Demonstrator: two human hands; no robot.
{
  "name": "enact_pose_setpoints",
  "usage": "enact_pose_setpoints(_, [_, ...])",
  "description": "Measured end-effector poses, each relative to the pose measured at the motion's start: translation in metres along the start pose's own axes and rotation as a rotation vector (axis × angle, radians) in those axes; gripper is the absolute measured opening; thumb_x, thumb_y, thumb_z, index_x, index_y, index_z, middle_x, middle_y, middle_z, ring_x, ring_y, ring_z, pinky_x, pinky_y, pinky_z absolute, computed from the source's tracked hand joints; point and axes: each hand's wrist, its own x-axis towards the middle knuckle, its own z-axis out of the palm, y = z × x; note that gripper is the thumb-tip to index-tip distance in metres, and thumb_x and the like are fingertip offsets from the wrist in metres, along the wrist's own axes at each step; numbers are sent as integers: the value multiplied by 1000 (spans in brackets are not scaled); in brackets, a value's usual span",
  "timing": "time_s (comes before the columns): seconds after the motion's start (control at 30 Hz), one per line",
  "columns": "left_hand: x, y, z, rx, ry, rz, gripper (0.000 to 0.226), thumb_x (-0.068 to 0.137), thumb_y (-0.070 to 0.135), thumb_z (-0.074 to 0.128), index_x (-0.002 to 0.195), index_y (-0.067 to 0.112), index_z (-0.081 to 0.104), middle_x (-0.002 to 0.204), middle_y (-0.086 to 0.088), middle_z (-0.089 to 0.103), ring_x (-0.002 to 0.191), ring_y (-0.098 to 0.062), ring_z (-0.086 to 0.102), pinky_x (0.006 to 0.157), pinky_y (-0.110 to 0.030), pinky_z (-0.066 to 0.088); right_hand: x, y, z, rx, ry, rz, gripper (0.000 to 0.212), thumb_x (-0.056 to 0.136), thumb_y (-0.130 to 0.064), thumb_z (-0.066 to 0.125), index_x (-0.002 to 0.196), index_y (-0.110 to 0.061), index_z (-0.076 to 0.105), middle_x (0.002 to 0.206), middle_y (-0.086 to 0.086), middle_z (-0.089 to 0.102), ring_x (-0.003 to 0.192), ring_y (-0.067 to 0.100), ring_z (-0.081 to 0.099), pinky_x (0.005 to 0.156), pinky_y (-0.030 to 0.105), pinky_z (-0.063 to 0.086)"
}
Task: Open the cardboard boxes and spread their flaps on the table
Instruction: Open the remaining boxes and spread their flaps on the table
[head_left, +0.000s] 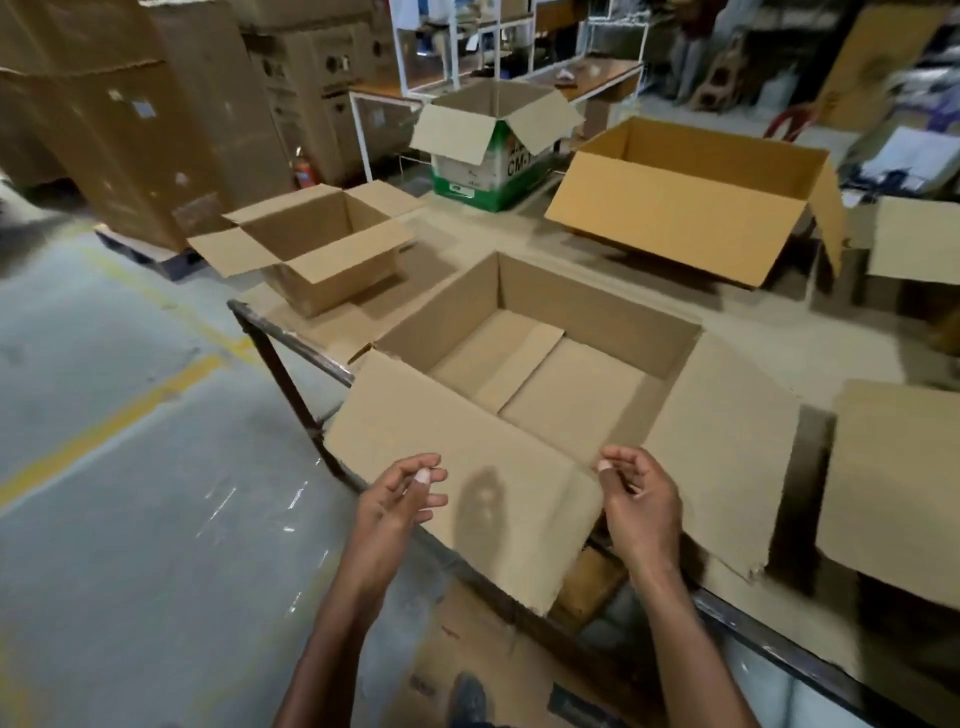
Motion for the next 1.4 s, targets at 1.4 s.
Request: enact_pose_setpoints(1.4, [456,-10,-77,654,-450,-173,77,97,74,26,120,16,72,121,-11,71,105,-31,65,95,-44,50,109,52,10,-262,481,637,63,92,-62,45,100,-5,69,110,19,72,97,34,66,94,45,51])
